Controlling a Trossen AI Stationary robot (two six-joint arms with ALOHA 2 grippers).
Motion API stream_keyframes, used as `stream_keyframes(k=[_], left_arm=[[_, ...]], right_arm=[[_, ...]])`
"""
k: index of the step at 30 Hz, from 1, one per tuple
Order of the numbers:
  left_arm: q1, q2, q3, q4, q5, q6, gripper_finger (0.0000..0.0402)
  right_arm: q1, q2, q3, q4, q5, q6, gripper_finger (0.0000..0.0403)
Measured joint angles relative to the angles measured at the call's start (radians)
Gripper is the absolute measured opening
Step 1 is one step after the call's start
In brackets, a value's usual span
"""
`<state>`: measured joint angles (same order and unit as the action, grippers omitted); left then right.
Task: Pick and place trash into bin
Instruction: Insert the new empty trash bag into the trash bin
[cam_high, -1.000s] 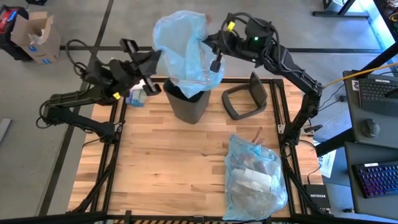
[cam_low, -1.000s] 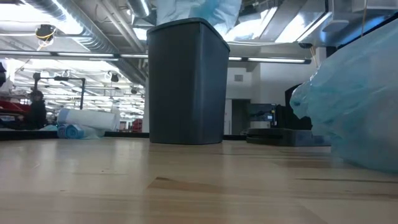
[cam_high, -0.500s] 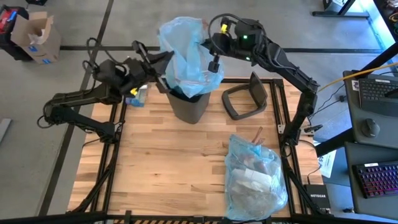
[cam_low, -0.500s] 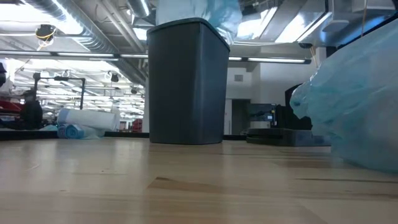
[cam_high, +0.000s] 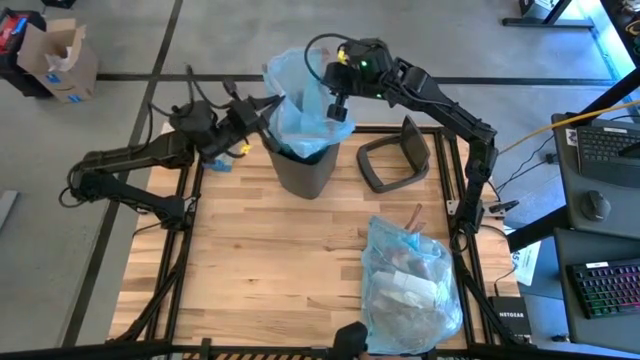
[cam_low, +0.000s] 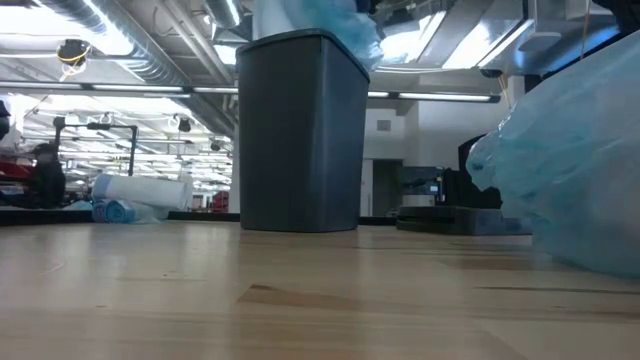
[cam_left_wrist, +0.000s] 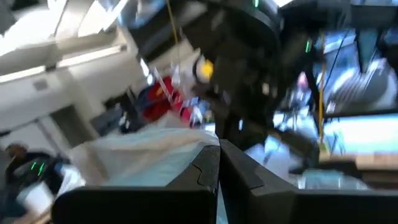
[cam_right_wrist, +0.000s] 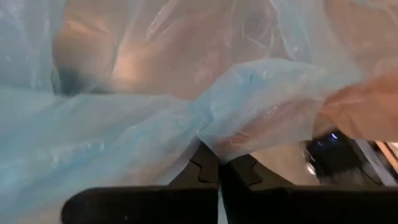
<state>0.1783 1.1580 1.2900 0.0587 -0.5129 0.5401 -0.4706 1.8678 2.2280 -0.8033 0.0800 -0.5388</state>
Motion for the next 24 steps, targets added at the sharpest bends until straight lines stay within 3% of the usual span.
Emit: stream_keyframes(k=[4, 10, 19, 24], left_arm=[[0.000, 0.000, 0.000, -0.124, -0.040, -0.063, 0.0000], [0.000, -0.004, 0.000, -0.272, -0.044, -0.195, 0.0000], [0.000, -0.008, 0.000, -0.402, -0.043, -0.323, 0.0000], [0.000, -0.045, -0.001, -0.461, -0.076, -0.353, 0.0000]], right_arm=[[-0.001, -0.002, 0.000, -0.063, 0.060, -0.009, 0.0000], [-0.008, -0.054, 0.001, -0.209, 0.059, 0.059, 0.0000], [-0.083, -0.064, 0.000, -0.461, -0.059, 0.165, 0.0000], [-0.087, -0.068, 0.000, -0.435, -0.132, 0.194, 0.0000]])
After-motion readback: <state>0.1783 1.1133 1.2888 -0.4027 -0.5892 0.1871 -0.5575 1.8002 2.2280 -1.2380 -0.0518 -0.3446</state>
